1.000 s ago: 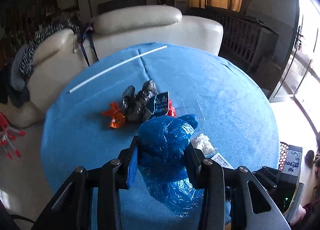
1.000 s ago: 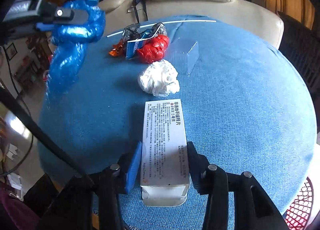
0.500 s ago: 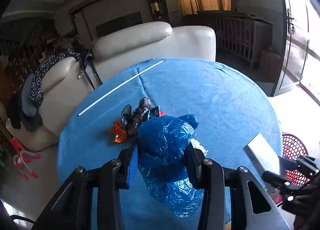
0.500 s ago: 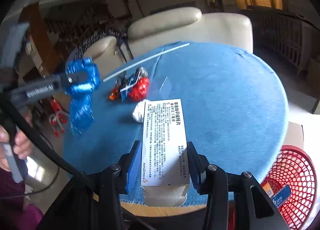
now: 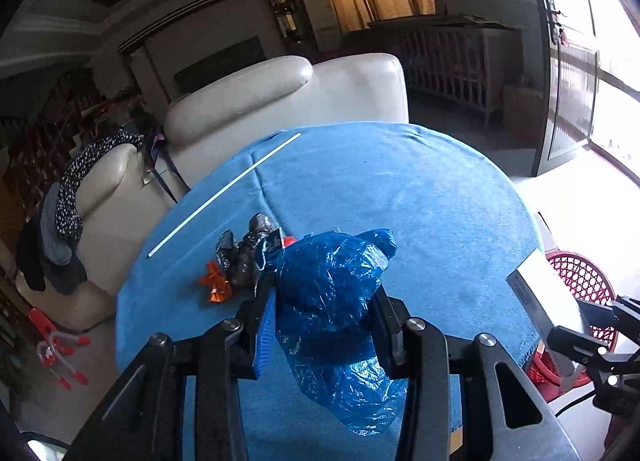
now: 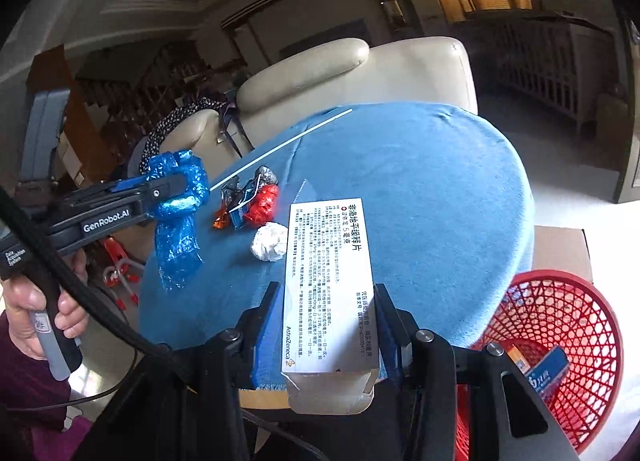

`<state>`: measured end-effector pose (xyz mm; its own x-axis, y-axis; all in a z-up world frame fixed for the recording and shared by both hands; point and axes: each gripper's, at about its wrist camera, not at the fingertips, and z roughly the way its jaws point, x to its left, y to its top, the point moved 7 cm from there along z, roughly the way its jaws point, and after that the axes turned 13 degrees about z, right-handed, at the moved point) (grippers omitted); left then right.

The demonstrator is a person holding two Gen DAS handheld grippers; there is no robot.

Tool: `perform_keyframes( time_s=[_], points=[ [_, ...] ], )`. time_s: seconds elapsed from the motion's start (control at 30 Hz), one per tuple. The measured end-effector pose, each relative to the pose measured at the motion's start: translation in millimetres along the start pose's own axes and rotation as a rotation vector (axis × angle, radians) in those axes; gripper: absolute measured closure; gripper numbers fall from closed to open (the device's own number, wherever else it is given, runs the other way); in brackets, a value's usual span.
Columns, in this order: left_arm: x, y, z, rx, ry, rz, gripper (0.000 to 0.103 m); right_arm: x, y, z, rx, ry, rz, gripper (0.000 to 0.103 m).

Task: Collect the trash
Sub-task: 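Carry the white box and blue bag to the wastebasket and release both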

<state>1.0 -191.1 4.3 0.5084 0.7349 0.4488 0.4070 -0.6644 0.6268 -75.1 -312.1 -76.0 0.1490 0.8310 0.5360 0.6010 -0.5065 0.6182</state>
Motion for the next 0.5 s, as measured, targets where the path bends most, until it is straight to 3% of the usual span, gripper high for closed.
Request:
perform_keyframes(
  time_s=[0.5],
  points=[
    [-49.4, 16.5, -10.7, -0.028, -0.025, 0.112, 0.06, -40.7, 4.1, -35.1, -0.048, -0.014, 0.109, 0.056]
  ],
)
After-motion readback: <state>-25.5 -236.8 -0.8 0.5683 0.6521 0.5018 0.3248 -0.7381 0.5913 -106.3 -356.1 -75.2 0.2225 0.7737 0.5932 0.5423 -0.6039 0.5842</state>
